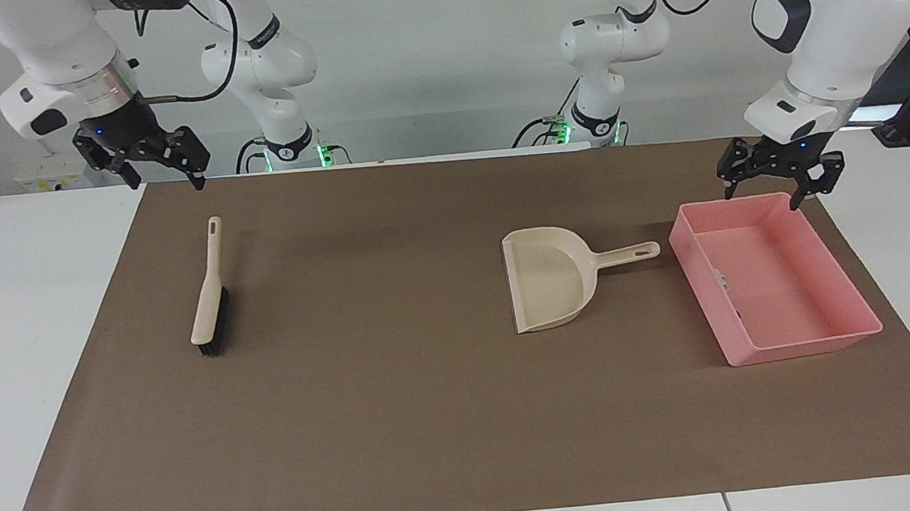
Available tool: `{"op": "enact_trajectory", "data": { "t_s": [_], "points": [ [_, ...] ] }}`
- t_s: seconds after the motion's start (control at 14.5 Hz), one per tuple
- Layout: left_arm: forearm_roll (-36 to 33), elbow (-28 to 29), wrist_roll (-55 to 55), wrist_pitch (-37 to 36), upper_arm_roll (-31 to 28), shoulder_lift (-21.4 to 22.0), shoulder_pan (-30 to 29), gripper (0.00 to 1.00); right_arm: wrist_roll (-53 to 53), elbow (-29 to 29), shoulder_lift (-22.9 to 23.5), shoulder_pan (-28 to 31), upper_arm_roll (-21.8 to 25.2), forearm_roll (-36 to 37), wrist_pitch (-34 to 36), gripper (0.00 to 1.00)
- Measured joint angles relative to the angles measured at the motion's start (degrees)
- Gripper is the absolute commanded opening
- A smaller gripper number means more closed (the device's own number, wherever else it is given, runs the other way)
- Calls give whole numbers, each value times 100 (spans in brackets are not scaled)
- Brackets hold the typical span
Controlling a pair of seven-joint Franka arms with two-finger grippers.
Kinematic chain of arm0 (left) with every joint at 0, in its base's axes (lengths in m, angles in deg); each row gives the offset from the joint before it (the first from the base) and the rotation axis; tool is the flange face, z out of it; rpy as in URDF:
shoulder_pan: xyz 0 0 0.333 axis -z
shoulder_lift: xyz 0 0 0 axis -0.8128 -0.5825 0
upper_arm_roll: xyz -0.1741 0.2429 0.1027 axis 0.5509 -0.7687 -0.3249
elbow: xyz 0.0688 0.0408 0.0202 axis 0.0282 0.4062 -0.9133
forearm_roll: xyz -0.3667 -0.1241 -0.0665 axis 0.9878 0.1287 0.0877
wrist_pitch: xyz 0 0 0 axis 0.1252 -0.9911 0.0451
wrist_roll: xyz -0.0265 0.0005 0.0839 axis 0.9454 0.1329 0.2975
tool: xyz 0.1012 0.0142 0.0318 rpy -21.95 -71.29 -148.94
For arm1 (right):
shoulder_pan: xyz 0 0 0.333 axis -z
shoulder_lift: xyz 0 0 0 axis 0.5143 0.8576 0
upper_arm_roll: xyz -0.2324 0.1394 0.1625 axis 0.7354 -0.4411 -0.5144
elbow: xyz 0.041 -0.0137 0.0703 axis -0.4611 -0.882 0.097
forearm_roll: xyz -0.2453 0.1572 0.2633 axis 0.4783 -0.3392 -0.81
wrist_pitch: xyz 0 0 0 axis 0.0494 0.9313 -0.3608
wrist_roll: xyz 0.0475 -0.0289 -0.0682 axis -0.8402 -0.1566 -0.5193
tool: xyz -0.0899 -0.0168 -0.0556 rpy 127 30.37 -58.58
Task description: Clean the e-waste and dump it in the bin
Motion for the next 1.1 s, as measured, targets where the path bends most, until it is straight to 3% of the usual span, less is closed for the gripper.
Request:
{"op": "enact_trajectory", "data": {
  "t_s": [0.41,0.69,1.1],
  "points": [
    [18,-1500,-546,-1517,-25,-612,-92,100,0,0,2,0,0,0,0,100],
    [23,-1394,-1103,-1746,-30,-608,-210,100,0,0,2,0,0,0,0,100],
    [30,-633,-1178,-1470,-29,-109,-219,100,0,0,3,0,0,0,0,100]
  ]
}}
